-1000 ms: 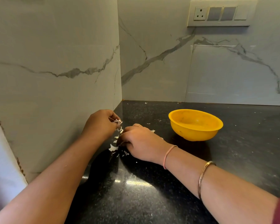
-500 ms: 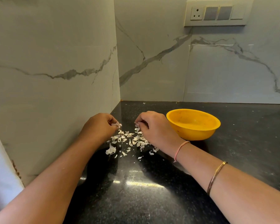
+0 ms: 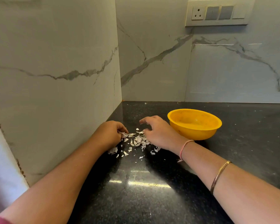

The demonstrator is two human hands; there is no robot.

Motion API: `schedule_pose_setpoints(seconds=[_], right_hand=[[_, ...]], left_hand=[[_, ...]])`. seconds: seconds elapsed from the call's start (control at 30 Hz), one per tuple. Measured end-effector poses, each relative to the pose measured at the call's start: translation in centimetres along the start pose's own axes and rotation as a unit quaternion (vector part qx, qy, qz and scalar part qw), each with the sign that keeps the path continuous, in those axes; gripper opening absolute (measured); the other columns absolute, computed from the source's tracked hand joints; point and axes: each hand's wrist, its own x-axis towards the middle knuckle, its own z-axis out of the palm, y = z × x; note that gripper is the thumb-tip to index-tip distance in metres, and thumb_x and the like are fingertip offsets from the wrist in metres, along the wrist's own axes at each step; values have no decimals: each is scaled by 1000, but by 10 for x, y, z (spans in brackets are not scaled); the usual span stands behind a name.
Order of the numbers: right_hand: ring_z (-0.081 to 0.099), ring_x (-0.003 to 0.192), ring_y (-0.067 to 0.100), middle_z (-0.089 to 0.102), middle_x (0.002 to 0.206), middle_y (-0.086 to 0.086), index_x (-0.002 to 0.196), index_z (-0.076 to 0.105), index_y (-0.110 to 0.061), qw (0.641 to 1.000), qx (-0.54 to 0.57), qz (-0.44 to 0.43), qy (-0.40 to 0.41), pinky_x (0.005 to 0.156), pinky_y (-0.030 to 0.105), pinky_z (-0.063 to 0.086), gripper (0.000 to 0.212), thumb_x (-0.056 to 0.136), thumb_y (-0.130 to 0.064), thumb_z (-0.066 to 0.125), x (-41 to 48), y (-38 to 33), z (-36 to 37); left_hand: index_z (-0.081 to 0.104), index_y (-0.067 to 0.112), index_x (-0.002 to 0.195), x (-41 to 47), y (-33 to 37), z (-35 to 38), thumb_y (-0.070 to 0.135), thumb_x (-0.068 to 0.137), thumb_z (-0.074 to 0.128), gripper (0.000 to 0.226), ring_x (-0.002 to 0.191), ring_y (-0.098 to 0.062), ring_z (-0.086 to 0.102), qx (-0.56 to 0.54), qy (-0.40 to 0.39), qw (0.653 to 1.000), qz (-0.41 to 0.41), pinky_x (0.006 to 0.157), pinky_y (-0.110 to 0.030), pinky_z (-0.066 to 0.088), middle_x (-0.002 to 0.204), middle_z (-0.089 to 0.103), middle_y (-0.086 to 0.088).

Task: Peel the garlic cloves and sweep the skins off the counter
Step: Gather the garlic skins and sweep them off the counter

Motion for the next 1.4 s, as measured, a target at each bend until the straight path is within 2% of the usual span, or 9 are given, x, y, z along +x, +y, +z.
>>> schedule_pose_setpoints(seconds=[0.1, 0.23, 0.5, 0.73, 0.9, 1.03, 1.17, 1.3, 1.4], right_hand=[[33, 134, 26, 31, 148, 9, 143, 33, -22, 995, -42, 36, -85, 110, 41, 30, 58, 93, -47, 48, 4, 5, 9], [24, 139, 27, 29, 150, 8, 144, 31, -19, 986, -97, -12, -132, 115, 47, 18, 57, 95, -46, 43, 5, 1, 19], [57, 93, 27, 63, 100, 10, 99, 66, -8, 985, -97, -122, -76, 82, 39, 49, 20, 90, -9, 48, 3, -6, 21], [56, 97, 27, 59, 103, 11, 100, 63, -8, 991, -98, -88, 28, 82, 38, 48, 17, 91, -8, 48, 2, -5, 14], [51, 79, 10, 64, 98, 3, 97, 64, -11, 991, -20, -66, 112, 60, 18, 35, 14, 93, -13, 52, 1, -2, 2], [50, 59, 5, 64, 85, 1, 98, 69, -9, 998, 13, -51, 42, 45, 8, 34, 21, 95, -21, 52, 0, -5, -1], [59, 89, 14, 58, 101, -5, 110, 67, -17, 999, 35, -18, -5, 58, 5, 36, 22, 93, -18, 54, -1, -6, -3], [51, 119, 22, 46, 139, 8, 134, 48, -13, 998, 17, 62, -26, 87, 22, 46, 42, 97, -33, 44, 3, 1, 1], [29, 137, 31, 34, 147, 15, 141, 34, -9, 987, -74, 108, -93, 113, 46, 21, 53, 100, -41, 29, 5, 3, 14]], left_hand=[[71, 20, 98, 2, -3, 1, 5, 89, 55, 24, 84, -11, 55, -8, 18, 1000, 4, 59, -12, 35, 100, 68, 1], [71, 20, 94, 4, -6, 2, 7, 87, 58, 20, 81, -8, 53, -21, 32, 999, 6, 57, -7, 32, 88, 62, 6], [69, 24, 85, 4, -8, 1, -1, 85, 56, 28, 77, -10, 57, -73, 63, 995, 1, 60, -16, 39, 86, 63, 5], [69, 19, 89, 0, -3, -3, -14, 76, 42, 44, 75, -8, 58, -119, 75, 990, -7, 61, -16, 45, 81, 64, 8], [62, 18, 90, 1, -4, -5, -11, 80, 40, 39, 85, -16, 64, -185, 91, 978, -24, 76, -32, 52, 79, 66, 4], [65, 18, 88, 2, -3, -6, 5, 88, 47, 22, 71, -14, 58, -151, 106, 983, -22, 63, -27, 46, 78, 63, 2], [68, 12, 95, 5, -3, -5, 22, 95, 46, 25, 62, -10, 46, -152, 115, 981, -43, 57, -25, 33, 74, 57, 3], [55, 11, 124, 5, 2, 1, 35, 102, 30, 42, 106, -20, 49, -169, 24, 980, -104, 89, -31, 36, 122, 54, -8], [39, 17, 141, 4, 8, 9, 45, 101, 19, 53, 135, -28, 34, -154, -33, 981, -112, 111, -40, 24, 148, 37, -10]])
